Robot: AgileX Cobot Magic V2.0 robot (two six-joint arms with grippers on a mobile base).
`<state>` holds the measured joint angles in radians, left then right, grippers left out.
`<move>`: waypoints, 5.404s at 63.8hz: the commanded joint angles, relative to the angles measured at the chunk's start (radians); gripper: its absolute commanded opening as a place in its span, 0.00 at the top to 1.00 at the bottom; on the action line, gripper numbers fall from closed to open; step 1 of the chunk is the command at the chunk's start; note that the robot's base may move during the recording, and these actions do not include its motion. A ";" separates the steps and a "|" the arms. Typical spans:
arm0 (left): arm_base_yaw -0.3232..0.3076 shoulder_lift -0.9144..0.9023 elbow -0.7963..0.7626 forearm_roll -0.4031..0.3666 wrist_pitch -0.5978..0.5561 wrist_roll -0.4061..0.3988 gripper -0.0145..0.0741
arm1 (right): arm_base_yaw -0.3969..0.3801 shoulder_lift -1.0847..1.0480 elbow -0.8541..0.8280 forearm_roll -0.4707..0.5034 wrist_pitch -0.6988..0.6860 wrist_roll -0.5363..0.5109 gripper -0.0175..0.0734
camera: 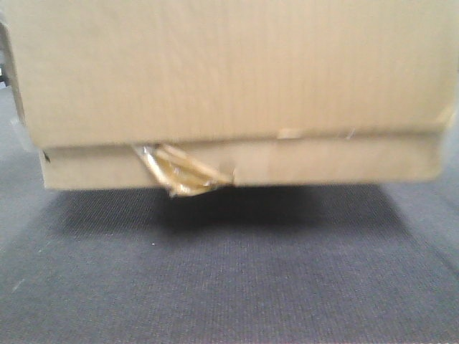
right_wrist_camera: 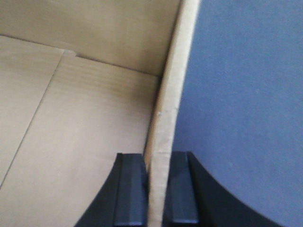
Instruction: Grab carton from right shelf to conveyor
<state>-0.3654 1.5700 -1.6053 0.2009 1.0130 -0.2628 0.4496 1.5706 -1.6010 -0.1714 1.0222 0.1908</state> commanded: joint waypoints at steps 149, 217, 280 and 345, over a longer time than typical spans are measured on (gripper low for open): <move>0.325 -1.377 1.252 0.065 -0.791 -0.012 0.84 | -0.291 -1.417 1.316 -0.059 -0.849 0.008 0.88; 0.390 -1.379 1.274 -0.173 -0.803 0.342 0.86 | -0.291 -1.417 1.316 -0.059 -0.856 0.008 0.88; 0.458 -1.570 1.605 -0.226 -1.003 0.342 0.86 | -0.291 -1.417 1.316 -0.059 -0.858 0.008 0.88; 0.458 -1.570 1.605 -0.226 -1.003 0.342 0.86 | -0.448 -1.435 1.429 0.233 -0.914 -0.239 0.88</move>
<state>0.0910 0.0054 0.0020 -0.0183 0.0239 0.0776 0.0452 0.1525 -0.2150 0.0391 0.1605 -0.0244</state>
